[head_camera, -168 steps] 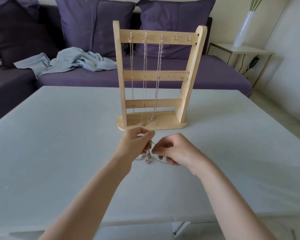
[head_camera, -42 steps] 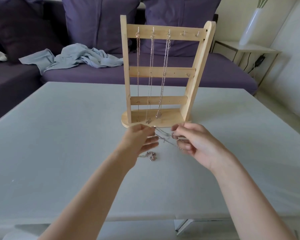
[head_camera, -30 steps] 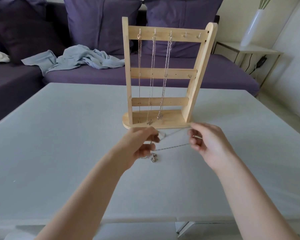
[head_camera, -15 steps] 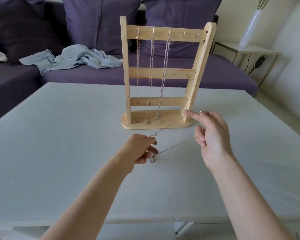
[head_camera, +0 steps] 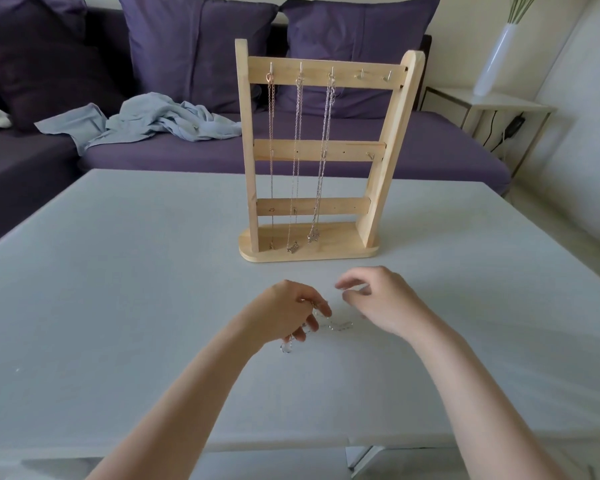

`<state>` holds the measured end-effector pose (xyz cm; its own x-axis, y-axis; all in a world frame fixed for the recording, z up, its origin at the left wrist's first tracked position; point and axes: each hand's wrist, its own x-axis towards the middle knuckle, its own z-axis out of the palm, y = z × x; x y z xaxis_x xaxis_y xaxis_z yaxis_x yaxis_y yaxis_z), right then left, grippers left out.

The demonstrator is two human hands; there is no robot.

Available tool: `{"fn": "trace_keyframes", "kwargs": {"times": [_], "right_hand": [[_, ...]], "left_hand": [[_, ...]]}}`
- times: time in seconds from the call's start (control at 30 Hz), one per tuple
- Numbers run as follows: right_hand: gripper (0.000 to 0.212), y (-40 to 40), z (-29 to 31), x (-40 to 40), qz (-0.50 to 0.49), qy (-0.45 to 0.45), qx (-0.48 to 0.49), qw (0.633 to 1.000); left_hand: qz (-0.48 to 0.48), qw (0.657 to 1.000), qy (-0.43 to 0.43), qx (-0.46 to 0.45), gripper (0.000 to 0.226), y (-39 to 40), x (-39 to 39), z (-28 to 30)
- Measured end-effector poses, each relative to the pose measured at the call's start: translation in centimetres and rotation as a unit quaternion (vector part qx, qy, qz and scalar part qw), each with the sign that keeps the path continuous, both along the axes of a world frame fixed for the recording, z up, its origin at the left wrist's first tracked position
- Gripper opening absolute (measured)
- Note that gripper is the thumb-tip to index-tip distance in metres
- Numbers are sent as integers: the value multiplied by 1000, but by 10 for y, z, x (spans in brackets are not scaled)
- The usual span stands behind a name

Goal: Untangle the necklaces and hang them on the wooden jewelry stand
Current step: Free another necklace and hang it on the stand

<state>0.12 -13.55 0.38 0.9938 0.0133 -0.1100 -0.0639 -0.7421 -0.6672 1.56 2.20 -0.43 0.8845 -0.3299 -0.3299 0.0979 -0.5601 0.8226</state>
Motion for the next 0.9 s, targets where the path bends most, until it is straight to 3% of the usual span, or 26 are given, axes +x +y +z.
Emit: {"fn": "trace_keyframes", "kwargs": {"times": [0.13,0.27,0.4,0.9], "right_hand": [[25,10,5,-4,79,76,130,985],[13,7,9,-4,26,57,223,973],[8,-1,10,-2,-54,11,241,969],[7,2,15,-5,-27,35,264,964]], "left_hand": [[8,999,-6,-35,41,-2,-2,2],[79,986,-4,-146,35,2,1,10],[91,978,-27,-185,23,5,1,12],[73,980,-78,-168,12,4,0,14]]}}
